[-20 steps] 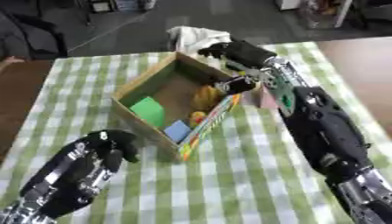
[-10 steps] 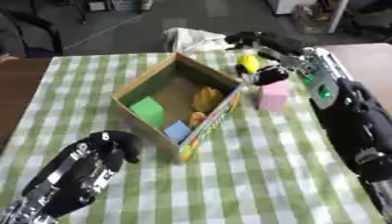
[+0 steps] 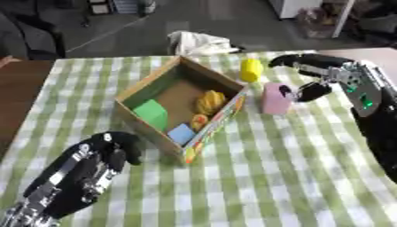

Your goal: Pick up objects on the table and place them in the box.

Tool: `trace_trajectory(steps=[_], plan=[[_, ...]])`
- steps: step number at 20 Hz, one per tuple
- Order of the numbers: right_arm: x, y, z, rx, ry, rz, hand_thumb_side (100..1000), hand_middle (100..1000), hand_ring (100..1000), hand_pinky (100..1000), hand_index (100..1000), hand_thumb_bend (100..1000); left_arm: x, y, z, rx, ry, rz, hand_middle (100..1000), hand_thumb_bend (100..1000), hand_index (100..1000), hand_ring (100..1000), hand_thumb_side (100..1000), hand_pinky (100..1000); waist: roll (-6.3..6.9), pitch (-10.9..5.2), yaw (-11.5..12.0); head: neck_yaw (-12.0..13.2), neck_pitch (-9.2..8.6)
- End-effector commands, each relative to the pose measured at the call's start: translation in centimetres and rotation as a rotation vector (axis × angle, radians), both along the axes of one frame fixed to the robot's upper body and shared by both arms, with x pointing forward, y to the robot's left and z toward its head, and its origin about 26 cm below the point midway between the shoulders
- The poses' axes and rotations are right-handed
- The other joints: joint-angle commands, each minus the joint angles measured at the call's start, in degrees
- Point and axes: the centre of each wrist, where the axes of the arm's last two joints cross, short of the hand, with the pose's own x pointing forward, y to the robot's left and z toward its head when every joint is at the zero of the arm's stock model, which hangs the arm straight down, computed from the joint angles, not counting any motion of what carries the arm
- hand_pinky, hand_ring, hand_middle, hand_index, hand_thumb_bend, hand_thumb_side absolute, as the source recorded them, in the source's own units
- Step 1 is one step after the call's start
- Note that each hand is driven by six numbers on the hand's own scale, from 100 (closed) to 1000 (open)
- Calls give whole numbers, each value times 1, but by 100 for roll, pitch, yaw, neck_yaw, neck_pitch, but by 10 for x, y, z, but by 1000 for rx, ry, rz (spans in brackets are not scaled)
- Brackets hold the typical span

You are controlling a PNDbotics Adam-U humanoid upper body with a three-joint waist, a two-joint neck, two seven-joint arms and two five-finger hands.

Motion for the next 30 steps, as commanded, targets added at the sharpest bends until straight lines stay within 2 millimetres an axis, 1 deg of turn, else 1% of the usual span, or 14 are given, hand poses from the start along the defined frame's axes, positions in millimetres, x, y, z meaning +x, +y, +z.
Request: trace_trajectory(steps=[1, 4, 7, 11, 14, 18, 20, 21, 22, 23, 24, 25, 27, 30], plan=[[1, -11, 16, -54, -24, -36, 343, 992, 982, 961, 1000, 100, -1, 2, 7, 2, -19, 2, 575, 100, 784, 588, 630, 646, -15, -96, 14, -4, 19], [2, -11, 12, -80, -13, -50, 460, 997, 985, 963, 1000, 100, -1, 3, 6, 4, -16, 3, 574, 100, 784, 588, 631, 646, -29, -101, 31, -19, 20], [2, -11, 6, -114, 9, -64, 530, 1000, 988, 966, 1000, 100, -1, 3, 6, 5, -15, 4, 575, 100, 784, 588, 633, 646, -43, -101, 43, -25, 20], [2, -10, -3, -148, 34, -71, 603, 1000, 987, 967, 1000, 100, -1, 3, 6, 6, -15, 4, 574, 100, 784, 588, 633, 646, -52, -97, 60, -39, 33], [3, -9, -9, -172, 51, -69, 619, 998, 985, 967, 1000, 100, -1, 3, 6, 7, -16, 5, 574, 100, 784, 588, 634, 646, -55, -94, 68, -49, 37], [3, -5, -17, -209, 60, -72, 558, 975, 973, 960, 1000, 100, -1, 3, 7, 6, -16, 3, 574, 100, 784, 588, 635, 646, -56, -92, 73, -58, 33], [3, -5, -20, -213, 54, -81, 442, 916, 940, 938, 1000, 100, -1, 3, 7, 5, -17, 4, 574, 100, 784, 589, 634, 646, -53, -92, 76, -57, 28], [3, -5, -21, -209, 44, -89, 309, 863, 910, 920, 999, 100, -1, 3, 7, 4, -17, 4, 574, 100, 784, 589, 634, 646, -52, -92, 77, -57, 26], [3, -5, -22, -197, 24, -101, 288, 819, 888, 906, 986, 100, -1, 3, 7, 4, -17, 5, 574, 100, 784, 589, 634, 646, -51, -92, 78, -59, 24], [2, -5, -23, -181, 0, -110, 273, 726, 850, 888, 960, 100, -1, 3, 7, 3, -17, 4, 574, 100, 784, 589, 635, 646, -51, -93, 80, -61, 23], [2, -5, -24, -160, -27, -117, 267, 676, 830, 877, 945, 100, -1, 3, 7, 3, -17, 4, 574, 100, 784, 589, 635, 646, -52, -94, 82, -62, 22], [2, -5, -25, -136, -52, -121, 254, 574, 787, 857, 910, 100, -1, 3, 7, 2, -16, 4, 574, 100, 784, 588, 634, 647, -52, -96, 84, -62, 24], [3, -5, -24, -79, -109, -119, 241, 501, 749, 839, 875, 100, -1, 3, 7, 1, -17, 4, 574, 100, 784, 588, 633, 647, -54, -99, 90, -65, 23], [4, -1, -16, 2, -171, -98, 220, 457, 714, 822, 853, 100, -1, 3, 7, -1, -18, 5, 574, 100, 784, 588, 633, 646, -56, -99, 98, -70, 8]])
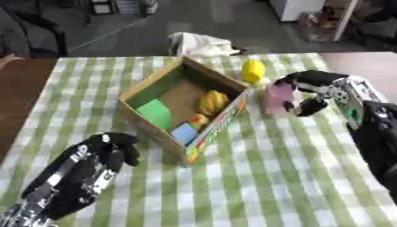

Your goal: Pick up objects on the table and place them in the box.

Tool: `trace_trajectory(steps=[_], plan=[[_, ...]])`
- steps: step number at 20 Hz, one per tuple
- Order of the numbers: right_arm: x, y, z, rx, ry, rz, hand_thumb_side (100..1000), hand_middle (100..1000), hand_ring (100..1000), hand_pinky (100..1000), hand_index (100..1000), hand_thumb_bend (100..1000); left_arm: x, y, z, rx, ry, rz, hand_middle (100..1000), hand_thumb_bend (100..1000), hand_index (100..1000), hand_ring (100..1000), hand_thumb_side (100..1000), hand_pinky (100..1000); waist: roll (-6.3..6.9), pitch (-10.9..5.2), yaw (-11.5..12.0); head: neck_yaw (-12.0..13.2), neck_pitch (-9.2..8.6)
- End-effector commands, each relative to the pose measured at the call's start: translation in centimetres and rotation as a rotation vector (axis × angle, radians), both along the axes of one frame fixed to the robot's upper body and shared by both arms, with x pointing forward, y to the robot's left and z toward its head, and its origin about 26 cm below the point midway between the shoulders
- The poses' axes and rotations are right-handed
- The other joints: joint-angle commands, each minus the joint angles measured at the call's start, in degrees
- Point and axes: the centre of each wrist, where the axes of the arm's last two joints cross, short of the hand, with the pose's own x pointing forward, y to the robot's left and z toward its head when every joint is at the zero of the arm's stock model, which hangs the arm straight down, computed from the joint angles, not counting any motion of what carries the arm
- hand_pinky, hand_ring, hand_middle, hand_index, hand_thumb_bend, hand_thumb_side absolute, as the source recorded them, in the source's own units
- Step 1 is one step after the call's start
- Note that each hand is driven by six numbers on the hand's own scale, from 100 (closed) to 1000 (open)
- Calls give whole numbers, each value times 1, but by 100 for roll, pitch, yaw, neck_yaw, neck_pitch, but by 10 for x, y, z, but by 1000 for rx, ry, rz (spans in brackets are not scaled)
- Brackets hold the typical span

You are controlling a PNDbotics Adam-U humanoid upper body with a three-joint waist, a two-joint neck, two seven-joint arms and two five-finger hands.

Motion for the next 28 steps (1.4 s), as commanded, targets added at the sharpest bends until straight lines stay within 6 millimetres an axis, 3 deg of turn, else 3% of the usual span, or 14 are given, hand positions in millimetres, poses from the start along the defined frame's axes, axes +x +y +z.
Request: trace_trajectory(steps=[1, 2, 8, 12, 15, 19, 21, 23, 25, 26, 28], plan=[[4, -1, 24, 76, -101, 20, 293, 452, 706, 819, 851, 100, 0, 3, 8, -3, -26, 4, 574, 100, 784, 588, 635, 646, -6, -71, 14, -22, 1], [5, 2, 31, 99, -118, 33, 212, 450, 703, 818, 850, 100, 0, 3, 8, -3, -26, 4, 574, 100, 784, 588, 634, 646, -6, -72, 18, -20, 1], [10, 25, 75, 207, -209, 115, 199, 447, 686, 816, 853, 100, 0, 2, 8, -4, -26, 0, 573, 100, 784, 588, 633, 647, 1, -77, 61, -30, -9], [14, 49, 93, 236, -231, 178, 198, 454, 686, 818, 859, 100, 0, 1, 8, -4, -25, -4, 573, 100, 784, 588, 632, 647, 16, -77, 100, -66, -5], [16, 73, 90, 231, -202, 228, 199, 474, 693, 820, 867, 100, 0, 0, 8, -6, -27, -12, 573, 100, 784, 589, 632, 647, 35, -76, 128, -97, 0], [18, 106, 68, 205, -116, 291, 201, 542, 715, 824, 899, 100, 0, -2, 9, -10, -29, -21, 573, 100, 784, 588, 630, 647, 72, -69, 160, -137, -24], [17, 119, 59, 177, -88, 312, 205, 605, 741, 830, 930, 100, 0, -3, 9, -13, -30, -26, 573, 100, 784, 589, 630, 647, 87, -65, 175, -152, -28], [16, 126, 52, 128, -70, 321, 217, 753, 797, 854, 973, 100, 0, -3, 9, -14, -30, -28, 573, 100, 784, 588, 630, 647, 93, -63, 188, -166, -24], [16, 129, 48, 86, -54, 329, 470, 839, 833, 871, 989, 100, 0, -3, 9, -14, -29, -25, 572, 100, 784, 588, 632, 647, 91, -63, 188, -170, -25], [16, 128, 46, 73, -45, 331, 514, 864, 842, 877, 993, 100, 0, -2, 8, -14, -28, -24, 572, 100, 784, 588, 633, 647, 87, -65, 184, -170, -23], [16, 126, 44, 62, -34, 334, 514, 864, 842, 877, 993, 100, 0, -2, 8, -14, -27, -22, 572, 100, 784, 588, 633, 647, 82, -67, 180, -169, -23]])
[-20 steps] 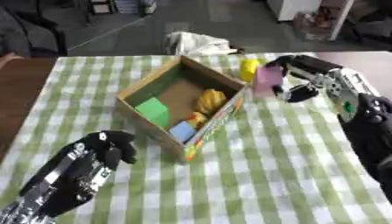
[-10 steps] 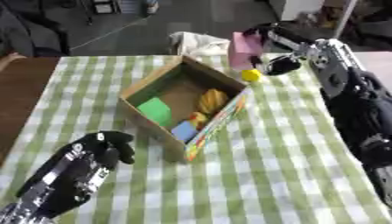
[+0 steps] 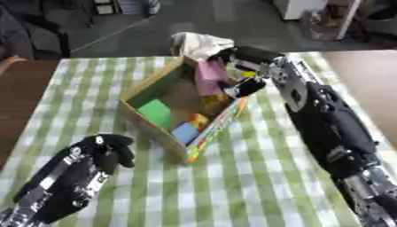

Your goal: Pick up objects on the table and place them in the box.

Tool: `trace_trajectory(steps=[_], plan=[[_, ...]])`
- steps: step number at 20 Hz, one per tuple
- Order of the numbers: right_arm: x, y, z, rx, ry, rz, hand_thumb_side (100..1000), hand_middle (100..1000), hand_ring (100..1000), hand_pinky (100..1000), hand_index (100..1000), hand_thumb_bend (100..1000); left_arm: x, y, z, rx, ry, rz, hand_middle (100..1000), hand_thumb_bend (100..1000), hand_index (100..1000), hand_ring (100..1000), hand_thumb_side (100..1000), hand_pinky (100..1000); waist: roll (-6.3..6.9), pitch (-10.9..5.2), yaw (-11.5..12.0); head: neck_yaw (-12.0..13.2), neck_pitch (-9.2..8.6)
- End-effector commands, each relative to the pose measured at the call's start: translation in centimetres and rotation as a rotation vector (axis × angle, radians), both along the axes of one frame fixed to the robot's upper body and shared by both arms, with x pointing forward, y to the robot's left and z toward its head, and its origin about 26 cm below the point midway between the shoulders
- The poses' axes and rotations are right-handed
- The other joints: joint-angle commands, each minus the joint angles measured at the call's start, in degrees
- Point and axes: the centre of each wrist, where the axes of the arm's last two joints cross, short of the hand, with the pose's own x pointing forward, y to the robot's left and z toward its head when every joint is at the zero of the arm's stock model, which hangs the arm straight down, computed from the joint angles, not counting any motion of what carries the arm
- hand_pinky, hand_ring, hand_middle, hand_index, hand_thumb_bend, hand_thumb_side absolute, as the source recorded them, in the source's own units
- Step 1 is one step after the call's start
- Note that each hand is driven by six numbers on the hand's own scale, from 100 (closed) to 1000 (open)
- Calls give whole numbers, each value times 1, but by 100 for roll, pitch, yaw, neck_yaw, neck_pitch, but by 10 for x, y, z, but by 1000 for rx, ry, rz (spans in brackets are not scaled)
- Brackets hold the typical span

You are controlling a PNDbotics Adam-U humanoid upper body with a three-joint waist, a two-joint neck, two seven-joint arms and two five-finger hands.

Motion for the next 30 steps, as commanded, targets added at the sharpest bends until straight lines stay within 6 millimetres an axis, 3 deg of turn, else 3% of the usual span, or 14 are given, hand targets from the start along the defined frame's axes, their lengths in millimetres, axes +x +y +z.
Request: trace_trajectory(steps=[1, 3, 4, 11, 15, 16, 18, 21, 24, 26, 30], plan=[[2, -2, 11, -31, -21, 7, 514, 864, 842, 877, 993, 100, -1, 0, 7, -4, -24, -8, 572, 100, 784, 588, 633, 647, -1, -75, -2, -15, -20], [2, -2, 11, -33, -20, 7, 514, 864, 842, 877, 993, 100, -1, 0, 7, -4, -24, -8, 572, 100, 784, 588, 633, 647, -1, -75, -2, -15, -20], [2, -3, 11, -32, -18, 7, 625, 926, 865, 893, 1000, 100, -1, 0, 7, -4, -23, -8, 572, 100, 784, 588, 638, 647, -3, -75, -6, -13, -21], [5, -34, 13, 47, -5, 8, 644, 929, 862, 890, 1000, 100, -1, 1, 6, 2, -17, 0, 571, 100, 784, 588, 643, 647, -25, -65, -59, 21, -5], [5, -48, 26, 109, -22, -29, 506, 918, 844, 878, 999, 100, -1, 1, 6, 4, -17, 1, 571, 100, 784, 588, 644, 647, -28, -56, -60, 29, -11], [5, -54, 30, 138, -34, -50, 413, 915, 840, 875, 998, 100, -2, 1, 6, 4, -17, 2, 571, 100, 784, 588, 646, 647, -28, -53, -56, 31, -14], [6, -71, 38, 188, -60, -114, 298, 910, 827, 866, 996, 100, -1, 0, 6, 4, -18, 1, 571, 100, 784, 588, 646, 647, -27, -43, -42, 21, -25], [6, -98, 41, 232, -85, -231, 207, 904, 818, 860, 993, 100, -1, -1, 8, 0, -21, -5, 571, 100, 784, 588, 645, 647, -15, -22, 3, -29, -72], [5, -124, 37, 274, -95, -361, 231, 876, 800, 847, 982, 100, 1, -4, 10, -6, -30, -20, 570, 100, 784, 588, 647, 647, -15, 21, 114, -159, -140], [4, -137, 32, 302, -95, -436, 306, 848, 784, 836, 971, 100, 2, -6, 12, -6, -34, -31, 570, 100, 784, 588, 646, 648, -33, 46, 206, -255, -186], [4, -146, 22, 359, -96, -534, 358, 829, 765, 825, 965, 100, 3, -7, 14, -4, -42, -42, 570, 100, 784, 588, 640, 648, -53, 97, 346, -369, -274]])
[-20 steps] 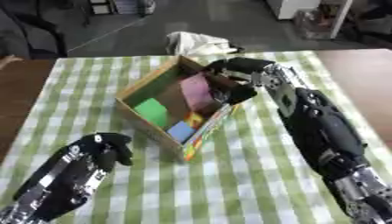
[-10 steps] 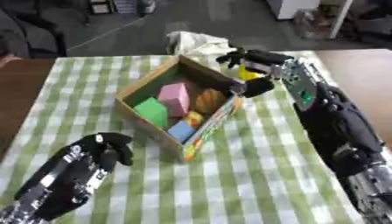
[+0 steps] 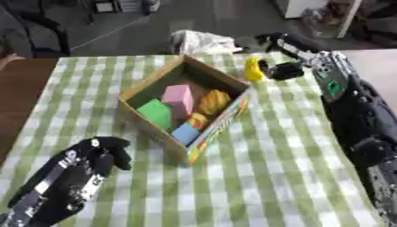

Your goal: Pick up objects on the table and place them in the box.

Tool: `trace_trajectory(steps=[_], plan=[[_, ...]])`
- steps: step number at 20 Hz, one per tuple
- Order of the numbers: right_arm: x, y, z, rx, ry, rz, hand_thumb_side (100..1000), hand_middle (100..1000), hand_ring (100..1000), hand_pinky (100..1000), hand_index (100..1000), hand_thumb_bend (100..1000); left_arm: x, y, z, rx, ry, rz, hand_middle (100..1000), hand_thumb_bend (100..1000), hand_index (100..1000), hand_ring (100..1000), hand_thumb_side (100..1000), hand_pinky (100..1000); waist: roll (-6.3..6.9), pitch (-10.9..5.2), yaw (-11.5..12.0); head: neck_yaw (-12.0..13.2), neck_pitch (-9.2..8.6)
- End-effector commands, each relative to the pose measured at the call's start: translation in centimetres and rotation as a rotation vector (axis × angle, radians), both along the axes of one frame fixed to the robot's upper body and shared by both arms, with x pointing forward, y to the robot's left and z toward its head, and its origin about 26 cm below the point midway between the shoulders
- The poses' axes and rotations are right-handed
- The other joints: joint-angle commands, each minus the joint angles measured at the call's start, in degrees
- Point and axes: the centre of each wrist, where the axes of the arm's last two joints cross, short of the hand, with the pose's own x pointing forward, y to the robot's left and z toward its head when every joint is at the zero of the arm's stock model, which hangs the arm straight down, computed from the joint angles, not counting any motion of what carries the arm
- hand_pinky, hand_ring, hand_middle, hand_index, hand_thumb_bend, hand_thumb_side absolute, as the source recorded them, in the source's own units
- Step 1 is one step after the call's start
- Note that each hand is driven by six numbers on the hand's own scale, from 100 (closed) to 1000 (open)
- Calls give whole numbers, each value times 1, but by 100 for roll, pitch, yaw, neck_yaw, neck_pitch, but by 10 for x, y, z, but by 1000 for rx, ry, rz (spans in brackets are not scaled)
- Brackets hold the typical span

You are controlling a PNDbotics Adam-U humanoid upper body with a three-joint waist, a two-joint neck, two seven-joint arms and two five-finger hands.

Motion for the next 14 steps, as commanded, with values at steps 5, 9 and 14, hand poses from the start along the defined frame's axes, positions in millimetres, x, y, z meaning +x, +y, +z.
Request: trace_trajectory(steps=[5, 9, 14], plan=[[1, -12, 11, 46, -73, -161, 298, 821, 761, 820, 957, 100, 2, -1, 12, -9, -53, -27, 570, 100, 784, 588, 630, 648, 11, -19, 159, -168, -119], [1, -6, 1, 39, -79, -227, 318, 811, 762, 819, 946, 100, 2, -2, 14, -7, -63, -33, 569, 100, 785, 588, 629, 648, -6, 25, 259, -274, -110], [3, 1, -10, 14, -91, -307, 302, 816, 768, 822, 945, 100, 3, -2, 14, -2, -68, -36, 569, 100, 785, 588, 631, 649, -34, 55, 316, -356, -125]])
